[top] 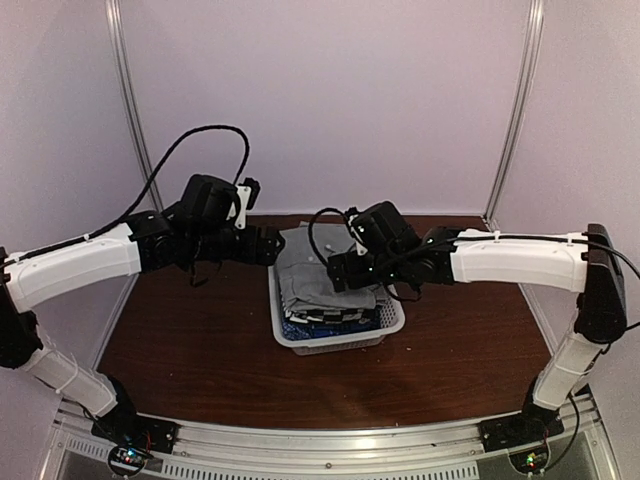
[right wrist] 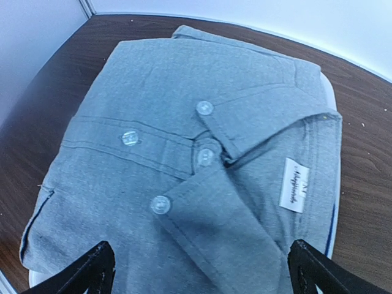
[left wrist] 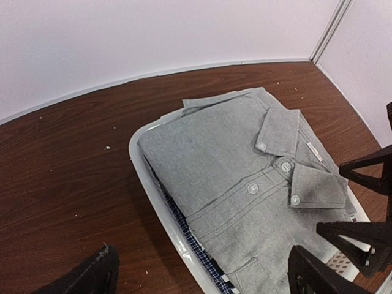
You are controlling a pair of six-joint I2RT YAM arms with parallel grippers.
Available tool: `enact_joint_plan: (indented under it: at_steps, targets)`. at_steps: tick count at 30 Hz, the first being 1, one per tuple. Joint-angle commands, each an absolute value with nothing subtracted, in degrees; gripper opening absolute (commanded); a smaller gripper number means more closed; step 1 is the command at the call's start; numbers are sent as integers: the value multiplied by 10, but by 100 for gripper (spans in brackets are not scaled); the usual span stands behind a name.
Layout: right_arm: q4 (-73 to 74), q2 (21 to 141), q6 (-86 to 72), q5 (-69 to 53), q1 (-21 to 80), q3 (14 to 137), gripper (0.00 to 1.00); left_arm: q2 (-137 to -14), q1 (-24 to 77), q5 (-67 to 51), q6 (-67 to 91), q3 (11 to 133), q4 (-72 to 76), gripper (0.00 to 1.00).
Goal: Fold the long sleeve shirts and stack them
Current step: Pick up the square-folded shirt from the bin.
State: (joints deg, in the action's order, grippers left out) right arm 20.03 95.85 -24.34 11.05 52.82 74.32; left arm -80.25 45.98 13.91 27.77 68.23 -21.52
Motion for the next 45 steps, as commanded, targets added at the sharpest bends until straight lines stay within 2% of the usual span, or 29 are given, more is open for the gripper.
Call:
enact_joint_plan:
  at_steps: [1,15,17,20,24,28,30,45]
  targets:
    - [226,1000,-236,165,571,803,100,-785,448,143,287,673,-206,98]
    - [241,1137,-238,185,592,879,100,-780,423,127,299,665,-207,98]
    - [235,1137,-241,186,592,876,95,-779,423,123,299,665,-207,98]
    - [225,1132,-241,182,588,868,79,-778,422,118,300,665,-208,98]
    - [215,1130,-243,160,577,867,41,-777,421,115,299,668,-209,98]
    - [214,1122,-243,152,567,869,10,-774,420,111,298,670,-209,98]
    - [215,1113,-243,152,560,870,0,-775,420,107,297,671,-209,98]
    - [192,945,-239,216,495,867,0,-799,424,-20,277,682,-164,98]
